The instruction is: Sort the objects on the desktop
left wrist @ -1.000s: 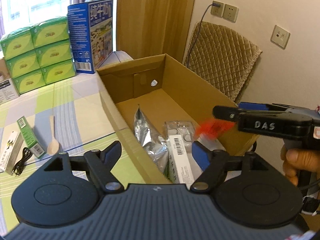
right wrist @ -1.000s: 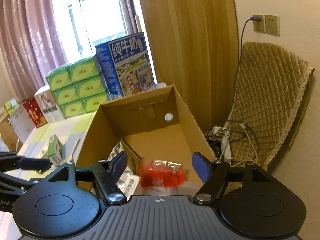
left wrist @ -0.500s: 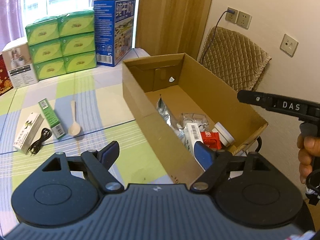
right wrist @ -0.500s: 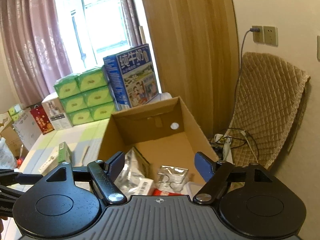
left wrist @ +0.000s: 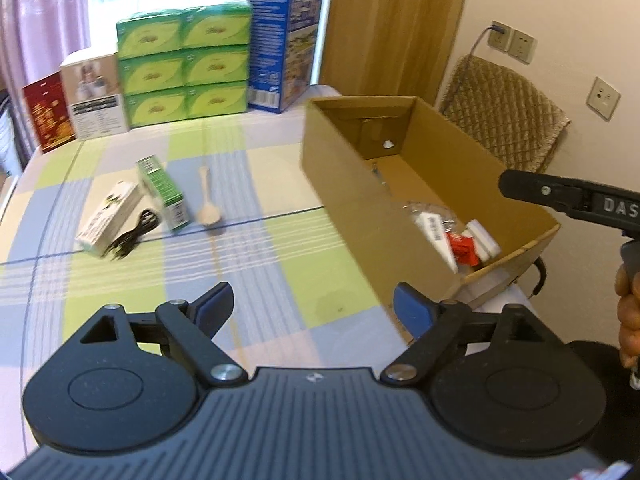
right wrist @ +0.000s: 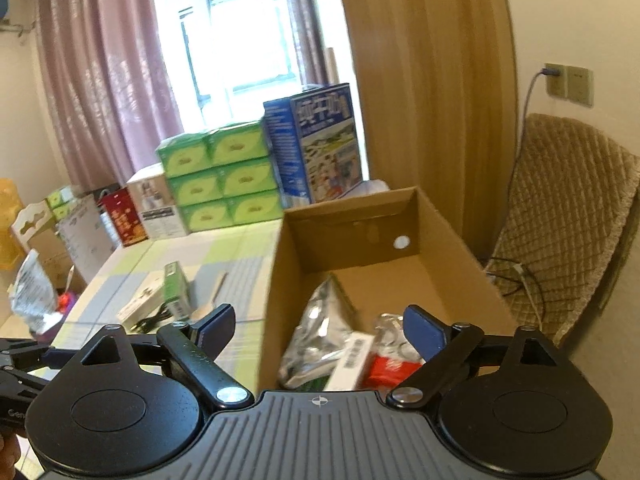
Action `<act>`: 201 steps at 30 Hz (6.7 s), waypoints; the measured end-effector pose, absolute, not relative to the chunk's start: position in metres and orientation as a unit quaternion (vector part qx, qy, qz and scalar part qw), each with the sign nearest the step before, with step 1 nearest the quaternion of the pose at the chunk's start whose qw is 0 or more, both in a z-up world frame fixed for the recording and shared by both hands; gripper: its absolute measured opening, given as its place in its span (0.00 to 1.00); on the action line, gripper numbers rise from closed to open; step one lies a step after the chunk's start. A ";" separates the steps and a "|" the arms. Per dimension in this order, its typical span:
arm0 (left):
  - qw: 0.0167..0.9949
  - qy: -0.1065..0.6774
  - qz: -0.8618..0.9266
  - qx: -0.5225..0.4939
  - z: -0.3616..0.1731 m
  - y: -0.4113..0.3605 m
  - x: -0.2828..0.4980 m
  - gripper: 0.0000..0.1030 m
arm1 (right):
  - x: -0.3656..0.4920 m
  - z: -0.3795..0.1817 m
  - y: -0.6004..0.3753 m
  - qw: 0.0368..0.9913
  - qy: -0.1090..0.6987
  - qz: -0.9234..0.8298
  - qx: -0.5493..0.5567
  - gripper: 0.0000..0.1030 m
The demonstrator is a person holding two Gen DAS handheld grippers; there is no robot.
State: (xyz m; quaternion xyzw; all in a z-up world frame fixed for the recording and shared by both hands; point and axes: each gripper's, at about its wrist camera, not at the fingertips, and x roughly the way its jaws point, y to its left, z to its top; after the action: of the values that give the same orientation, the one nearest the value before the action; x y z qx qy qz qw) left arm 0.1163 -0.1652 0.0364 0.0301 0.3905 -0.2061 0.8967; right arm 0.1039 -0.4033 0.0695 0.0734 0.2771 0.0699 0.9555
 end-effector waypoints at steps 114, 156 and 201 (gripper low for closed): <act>0.888 0.422 -0.180 0.043 -0.078 -0.058 0.175 0.18 | 0.155 -0.091 -0.240 0.916 0.368 0.144 -0.064 0.29; 0.891 0.432 -0.141 0.000 -0.097 -0.064 0.186 0.11 | 0.156 -0.106 -0.249 0.917 0.380 0.119 -0.002 0.38; 0.916 0.360 -0.178 -0.005 0.013 -0.117 0.072 0.11 | 0.057 0.015 -0.281 0.956 0.263 0.127 -0.015 0.29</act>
State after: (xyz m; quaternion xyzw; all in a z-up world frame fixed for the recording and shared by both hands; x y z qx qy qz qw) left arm 0.0717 -0.1173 0.0133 -0.0047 0.3600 -0.1785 0.9157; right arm 0.0569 -0.2807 0.0148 -0.0147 0.2626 0.1267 0.9564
